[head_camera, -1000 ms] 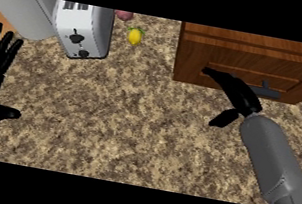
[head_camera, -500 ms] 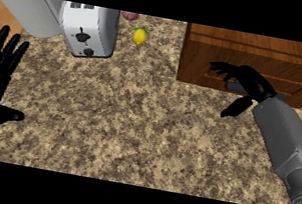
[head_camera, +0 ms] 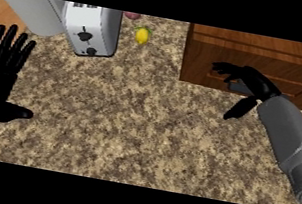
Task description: Pick up the cup, place it into the drawer and close the drawer
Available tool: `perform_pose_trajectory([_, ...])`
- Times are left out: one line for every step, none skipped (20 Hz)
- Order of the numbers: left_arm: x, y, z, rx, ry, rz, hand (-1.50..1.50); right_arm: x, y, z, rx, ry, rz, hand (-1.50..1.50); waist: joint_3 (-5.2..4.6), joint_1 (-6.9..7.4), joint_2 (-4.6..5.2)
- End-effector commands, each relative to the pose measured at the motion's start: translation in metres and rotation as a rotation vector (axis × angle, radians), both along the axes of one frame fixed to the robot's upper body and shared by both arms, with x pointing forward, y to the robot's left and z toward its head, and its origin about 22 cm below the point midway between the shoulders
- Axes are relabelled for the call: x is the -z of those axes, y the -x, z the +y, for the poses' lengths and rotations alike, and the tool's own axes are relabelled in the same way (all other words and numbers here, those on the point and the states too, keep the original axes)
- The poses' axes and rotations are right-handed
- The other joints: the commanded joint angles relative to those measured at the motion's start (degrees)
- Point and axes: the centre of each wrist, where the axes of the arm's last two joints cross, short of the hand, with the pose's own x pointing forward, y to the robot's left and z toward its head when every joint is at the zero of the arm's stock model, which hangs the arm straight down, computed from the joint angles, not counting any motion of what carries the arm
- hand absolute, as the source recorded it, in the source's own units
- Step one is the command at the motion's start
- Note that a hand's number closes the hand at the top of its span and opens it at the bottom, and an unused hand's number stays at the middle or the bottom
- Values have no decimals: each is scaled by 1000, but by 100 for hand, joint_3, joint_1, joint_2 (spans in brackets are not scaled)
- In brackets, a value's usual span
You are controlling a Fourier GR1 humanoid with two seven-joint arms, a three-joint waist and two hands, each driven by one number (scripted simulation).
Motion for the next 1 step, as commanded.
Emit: perform_pose_trajectory([-11,-2,7,0,-20,-16,-150,-42,-17,-23,160,91,-49,-150,19,186,153])
